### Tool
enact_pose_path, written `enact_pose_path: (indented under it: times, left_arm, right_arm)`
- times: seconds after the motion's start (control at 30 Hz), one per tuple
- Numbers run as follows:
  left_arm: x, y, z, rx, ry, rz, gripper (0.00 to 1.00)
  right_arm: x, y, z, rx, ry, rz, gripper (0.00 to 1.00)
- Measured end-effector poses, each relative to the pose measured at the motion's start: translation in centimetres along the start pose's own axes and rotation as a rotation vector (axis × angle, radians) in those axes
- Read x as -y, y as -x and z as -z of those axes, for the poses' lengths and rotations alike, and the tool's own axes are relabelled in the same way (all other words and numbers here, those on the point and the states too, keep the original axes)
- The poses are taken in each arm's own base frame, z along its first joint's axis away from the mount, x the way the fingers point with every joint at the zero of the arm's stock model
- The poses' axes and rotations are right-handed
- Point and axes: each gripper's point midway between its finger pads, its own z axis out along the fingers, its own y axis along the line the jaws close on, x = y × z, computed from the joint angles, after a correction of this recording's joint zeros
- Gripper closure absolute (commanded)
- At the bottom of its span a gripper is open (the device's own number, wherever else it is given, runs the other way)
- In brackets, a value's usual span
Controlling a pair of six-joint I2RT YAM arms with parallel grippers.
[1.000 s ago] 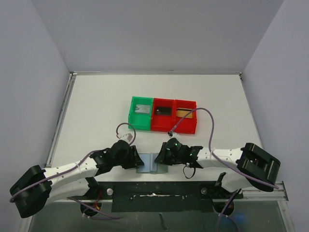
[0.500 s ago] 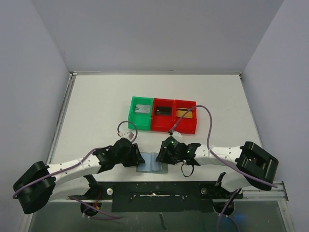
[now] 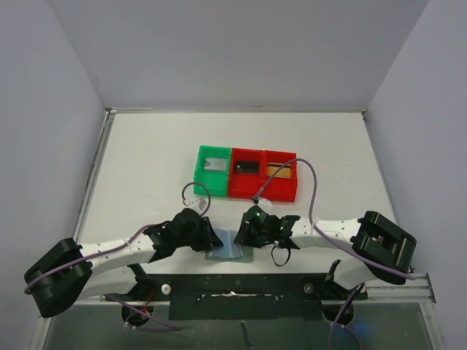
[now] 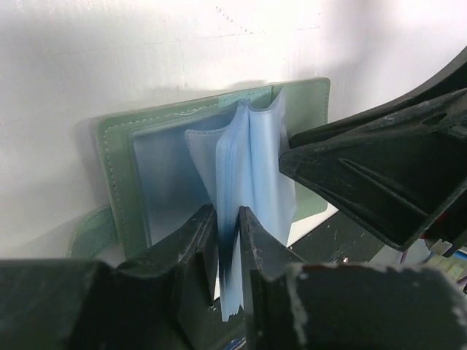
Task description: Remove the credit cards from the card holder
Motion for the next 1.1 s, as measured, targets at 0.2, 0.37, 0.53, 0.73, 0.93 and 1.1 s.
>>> enact_pose_path:
  times: [0.2,0.37,0.53,0.73,0.93,1.1]
  left_arm:
    - [-0.4,0.0,0.2,-0.002,0.025,-0.003,0.65]
    - [-0.9,1.0,1.7,0.028,0.118,-0.03,0.34]
    - [0.2,4.0,4.7,0.133,0.17,-0.07,0.27]
    - [1.4,8.7,8.9,0.273,0.204,-0.102,0.26]
    - [0.8,14.5,13.3,0.417,0.277,-0.105,0.25]
    - [-0.6,20.6,17.9,0.546,0.378,-0.06,0.25]
  right_arm:
    - [-0.1,-0.1,0.1,0.0,0.003,0.016,0.61]
    - [0.1,1.0,1.3,0.028,-0.058,0.076,0.38]
    - [0.1,5.8,5.3,0.177,-0.114,0.114,0.21]
    - [0.8,13.1,12.6,0.447,-0.102,0.134,0.1]
    - [-0.1,18.0,20.2,0.747,-0.064,0.26,0.02]
    - [0.7,21.6,25.1,0.932,-0.188,0.374,0.02]
